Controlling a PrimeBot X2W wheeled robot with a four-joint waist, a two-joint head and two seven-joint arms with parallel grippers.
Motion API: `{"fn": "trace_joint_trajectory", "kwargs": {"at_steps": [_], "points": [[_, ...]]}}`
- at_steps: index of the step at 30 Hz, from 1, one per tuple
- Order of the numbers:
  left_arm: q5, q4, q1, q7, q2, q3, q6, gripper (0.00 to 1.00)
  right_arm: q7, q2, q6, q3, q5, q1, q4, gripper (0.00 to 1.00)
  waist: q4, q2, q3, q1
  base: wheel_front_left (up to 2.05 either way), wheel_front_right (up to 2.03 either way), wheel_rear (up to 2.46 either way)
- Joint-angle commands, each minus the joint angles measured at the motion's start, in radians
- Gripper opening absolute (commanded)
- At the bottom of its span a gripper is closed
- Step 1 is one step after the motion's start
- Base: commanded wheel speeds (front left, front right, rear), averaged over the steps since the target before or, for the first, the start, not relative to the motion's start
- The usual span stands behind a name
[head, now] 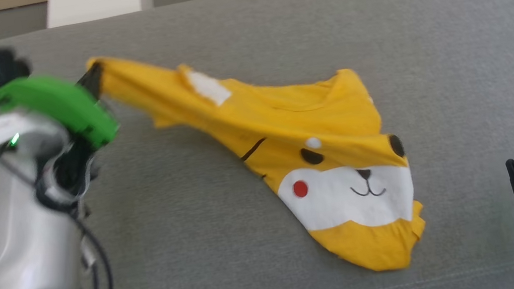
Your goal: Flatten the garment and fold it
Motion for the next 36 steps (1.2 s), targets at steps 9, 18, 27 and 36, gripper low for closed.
{"fn": "trace_joint_trajectory", "kwargs": {"at_steps": [9,18,27,36], "points": [[-0.106,-0.071,0.485,-0.068,0.068,0.241,0.212,0.0,0.026,0.0,0.003,0.031,-0.017,-0.019,0.003,1.0,0.109,0.0,-0.072,0.0,0.0,0.0,0.0],[-0.17,-0.085,0.635,-0.096,-0.01,0.272,0.189,1.0,0.049,0.0,0.003,0.06,-0.038,-0.014,0.002,1.0,0.128,0.0,-0.081,0.0,0.0,0.0,0.0],[0.154,-0.208,0.618,-0.501,0.091,0.163,0.048,1.0,0.166,0.0,0.003,0.159,-0.132,-0.112,-0.016,1.0,0.146,0.0,-0.079,0.0,0.0,0.0,0.0],[0.239,-0.181,0.64,-0.605,0.026,0.132,0.028,1.0,0.344,0.0,0.003,0.267,-0.298,-0.376,0.118,1.0,0.219,0.0,0.003,0.0,0.0,0.0,0.0]]}}
